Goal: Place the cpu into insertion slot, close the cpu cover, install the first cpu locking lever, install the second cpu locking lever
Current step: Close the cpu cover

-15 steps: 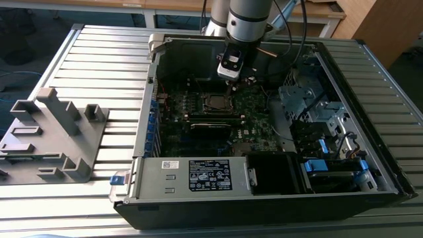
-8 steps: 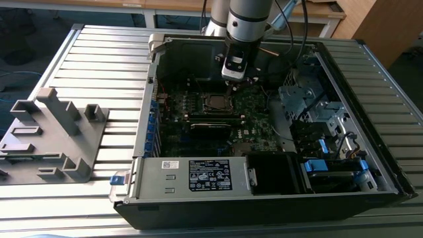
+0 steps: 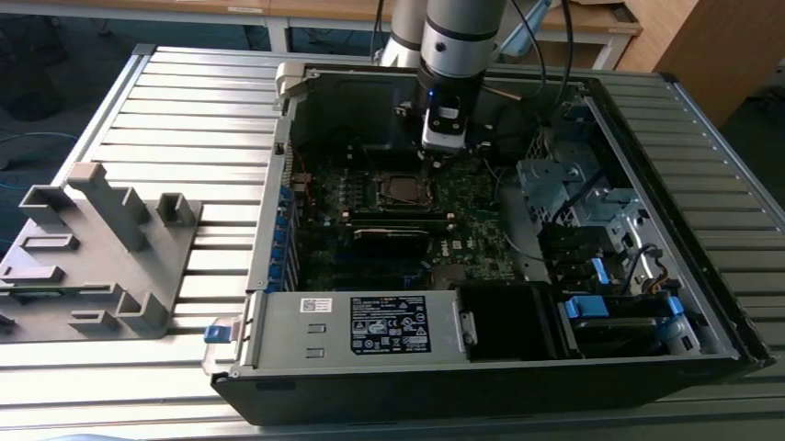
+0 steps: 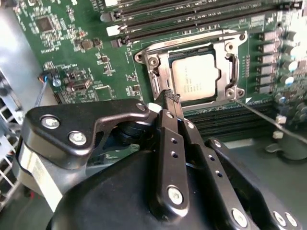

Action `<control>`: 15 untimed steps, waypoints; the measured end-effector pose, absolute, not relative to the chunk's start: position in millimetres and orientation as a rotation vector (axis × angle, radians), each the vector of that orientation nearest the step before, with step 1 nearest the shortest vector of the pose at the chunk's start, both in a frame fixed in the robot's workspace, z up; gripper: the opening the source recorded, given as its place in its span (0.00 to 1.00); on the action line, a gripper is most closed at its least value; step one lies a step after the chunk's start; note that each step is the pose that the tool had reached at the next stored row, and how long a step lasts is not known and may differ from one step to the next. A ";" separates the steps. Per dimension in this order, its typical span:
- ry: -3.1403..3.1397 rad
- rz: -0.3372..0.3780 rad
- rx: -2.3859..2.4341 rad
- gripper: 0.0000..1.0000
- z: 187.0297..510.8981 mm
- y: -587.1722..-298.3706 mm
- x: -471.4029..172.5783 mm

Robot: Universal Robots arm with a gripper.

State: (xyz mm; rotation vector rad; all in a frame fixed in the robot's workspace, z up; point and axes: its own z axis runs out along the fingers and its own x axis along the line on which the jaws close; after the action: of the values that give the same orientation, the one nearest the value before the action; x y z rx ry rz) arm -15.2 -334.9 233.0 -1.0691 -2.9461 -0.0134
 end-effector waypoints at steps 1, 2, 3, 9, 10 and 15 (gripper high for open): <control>-2.955 -0.013 -1.044 0.11 232.9 -334.9 -15.2; -2.964 -0.013 -1.018 0.11 232.9 -334.9 -15.2; -2.973 -0.013 -0.992 0.11 232.8 -334.9 -15.2; -3.018 -0.013 -0.844 0.11 232.3 -334.9 -15.2; -3.024 -0.013 -0.819 0.11 232.2 -334.9 -15.2; -3.055 -0.014 -0.695 0.11 231.7 -334.9 -15.2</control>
State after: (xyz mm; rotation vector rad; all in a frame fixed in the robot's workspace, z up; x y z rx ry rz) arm -15.2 -334.9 231.7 -0.6951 -3.0545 -0.0141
